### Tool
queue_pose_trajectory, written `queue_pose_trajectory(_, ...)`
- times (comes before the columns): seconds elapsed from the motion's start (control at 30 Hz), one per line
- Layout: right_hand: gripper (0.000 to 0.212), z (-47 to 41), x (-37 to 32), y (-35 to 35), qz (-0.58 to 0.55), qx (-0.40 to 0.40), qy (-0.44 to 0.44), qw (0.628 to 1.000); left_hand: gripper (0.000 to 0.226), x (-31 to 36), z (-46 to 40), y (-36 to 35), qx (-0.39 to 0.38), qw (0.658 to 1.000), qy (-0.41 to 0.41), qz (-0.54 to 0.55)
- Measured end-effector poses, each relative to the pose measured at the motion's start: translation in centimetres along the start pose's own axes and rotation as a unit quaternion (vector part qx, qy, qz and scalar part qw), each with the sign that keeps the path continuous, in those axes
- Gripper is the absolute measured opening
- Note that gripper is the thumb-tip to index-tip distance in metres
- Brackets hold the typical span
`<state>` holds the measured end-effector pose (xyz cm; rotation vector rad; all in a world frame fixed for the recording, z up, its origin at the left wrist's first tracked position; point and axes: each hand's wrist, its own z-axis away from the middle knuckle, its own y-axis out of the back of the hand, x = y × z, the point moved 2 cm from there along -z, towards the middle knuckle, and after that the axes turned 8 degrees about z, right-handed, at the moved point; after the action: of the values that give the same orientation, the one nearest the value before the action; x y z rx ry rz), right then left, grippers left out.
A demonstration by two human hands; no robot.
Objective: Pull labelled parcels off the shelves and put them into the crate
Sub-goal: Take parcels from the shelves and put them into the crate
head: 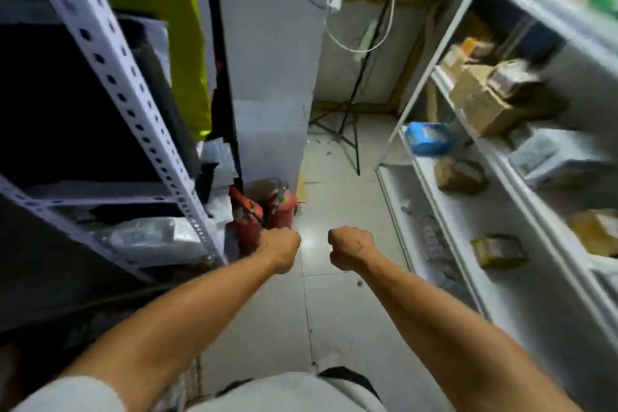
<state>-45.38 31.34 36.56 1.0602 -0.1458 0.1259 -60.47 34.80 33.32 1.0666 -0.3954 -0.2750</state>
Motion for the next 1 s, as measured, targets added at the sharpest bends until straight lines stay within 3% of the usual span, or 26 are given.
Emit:
queue_pose_trajectory(0.13,0.021,1.4,10.0,0.6,-0.022,0.022,-0.079,0.996,0.039,9.8,-6.4,3.2,0.019,0.993,-0.096,-0.065)
queue_pose_trajectory(0.3,0.023,5.2,21.1,-1.2,-0.070,0.037,-0.189,0.979,0.038,22.7,-11.0,6.3,0.053,0.971,-0.202,-0.116)
queue_pose_trajectory(0.5,0.025,12.1,29.9,-5.5,-0.171,0.025,-0.329,0.928,0.038,35.6,-11.7,7.5,0.054,0.936,-0.322,-0.134)
queue_pose_trajectory(0.77,0.027,17.7,35.7,-10.2,-0.245,0.015,-0.450,0.858,0.046,44.9,-11.6,5.6,0.003,0.902,-0.409,-0.140)
queue_pose_trajectory(1.0,0.025,15.9,39.9,-11.9,-0.253,0.005,-0.494,0.832,0.045,50.0,-16.2,5.3,-0.016,0.891,-0.427,-0.154)
